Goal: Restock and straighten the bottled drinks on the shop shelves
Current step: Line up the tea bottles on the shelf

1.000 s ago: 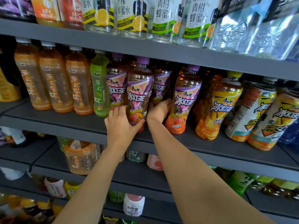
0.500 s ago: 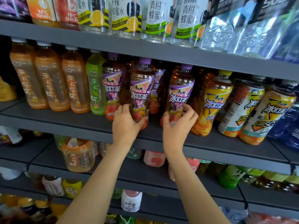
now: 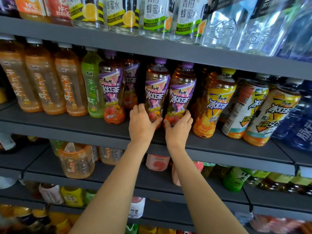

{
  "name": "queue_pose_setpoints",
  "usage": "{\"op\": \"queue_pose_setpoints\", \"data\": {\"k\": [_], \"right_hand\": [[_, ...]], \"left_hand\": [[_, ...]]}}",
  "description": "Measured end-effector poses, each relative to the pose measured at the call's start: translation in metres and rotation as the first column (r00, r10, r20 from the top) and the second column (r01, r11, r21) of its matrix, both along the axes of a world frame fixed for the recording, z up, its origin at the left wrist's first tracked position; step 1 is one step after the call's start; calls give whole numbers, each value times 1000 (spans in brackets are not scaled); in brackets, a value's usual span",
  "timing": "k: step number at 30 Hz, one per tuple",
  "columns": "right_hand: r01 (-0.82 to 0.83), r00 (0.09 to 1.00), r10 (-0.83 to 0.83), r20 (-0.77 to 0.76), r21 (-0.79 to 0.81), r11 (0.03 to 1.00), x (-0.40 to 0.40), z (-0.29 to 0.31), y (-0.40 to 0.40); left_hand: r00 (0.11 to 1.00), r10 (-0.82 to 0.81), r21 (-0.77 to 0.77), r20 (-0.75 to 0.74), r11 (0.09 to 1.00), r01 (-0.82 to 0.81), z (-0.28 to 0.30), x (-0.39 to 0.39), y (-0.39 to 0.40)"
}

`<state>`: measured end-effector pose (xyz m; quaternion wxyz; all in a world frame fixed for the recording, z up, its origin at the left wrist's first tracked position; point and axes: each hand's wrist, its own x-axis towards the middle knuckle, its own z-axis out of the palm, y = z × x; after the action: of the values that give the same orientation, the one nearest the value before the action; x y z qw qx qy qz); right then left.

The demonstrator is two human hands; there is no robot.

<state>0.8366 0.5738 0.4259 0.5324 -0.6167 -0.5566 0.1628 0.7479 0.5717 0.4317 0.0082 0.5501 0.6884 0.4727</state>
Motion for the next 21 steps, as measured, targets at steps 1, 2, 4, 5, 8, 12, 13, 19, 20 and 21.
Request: {"op": "queue_pose_setpoints", "data": {"k": [1, 2, 4, 5, 8, 12, 13, 19, 20, 21], "right_hand": [[31, 999, -31, -6, 39, 999, 0, 2, -4], [65, 998, -64, -10, 122, 990, 1, 5, -10], [57, 998, -57, -11, 360, 931, -3, 11, -22], [-5, 1000, -5, 21, 447, 894, -6, 14, -29], [-305, 950, 234, 206, 456, 836, -34, 18, -37], [-472, 868, 423, 260, 165, 866, -77, 17, -18], [-463, 873, 430, 231, 108, 880, -86, 18, -11], [-375, 924, 377, 62, -51, 926, -127, 29, 41], [-355, 933, 358, 38, -60, 933, -133, 31, 50], [-337, 940, 340, 19, -76, 938, -139, 31, 58]], "left_hand": [[1000, -8, 2, -8, 1000, 8, 0, 0, -1], [1000, -13, 24, -8, 1000, 13, 1, -1, -4], [999, 37, 153, 12, 987, -38, 3, -8, -12], [994, 102, 239, 48, 965, -111, 4, -13, -16], [927, 291, 287, 238, 890, -354, 10, -42, -19], [933, 317, 55, 168, 942, -330, 11, -68, -5], [939, 303, 44, 164, 948, -314, 11, -73, -3], [961, 244, 91, 127, 962, -256, 7, -107, -21], [965, 239, 99, 111, 963, -250, 6, -113, -25], [968, 232, 110, 98, 964, -242, 4, -120, -30]]}}
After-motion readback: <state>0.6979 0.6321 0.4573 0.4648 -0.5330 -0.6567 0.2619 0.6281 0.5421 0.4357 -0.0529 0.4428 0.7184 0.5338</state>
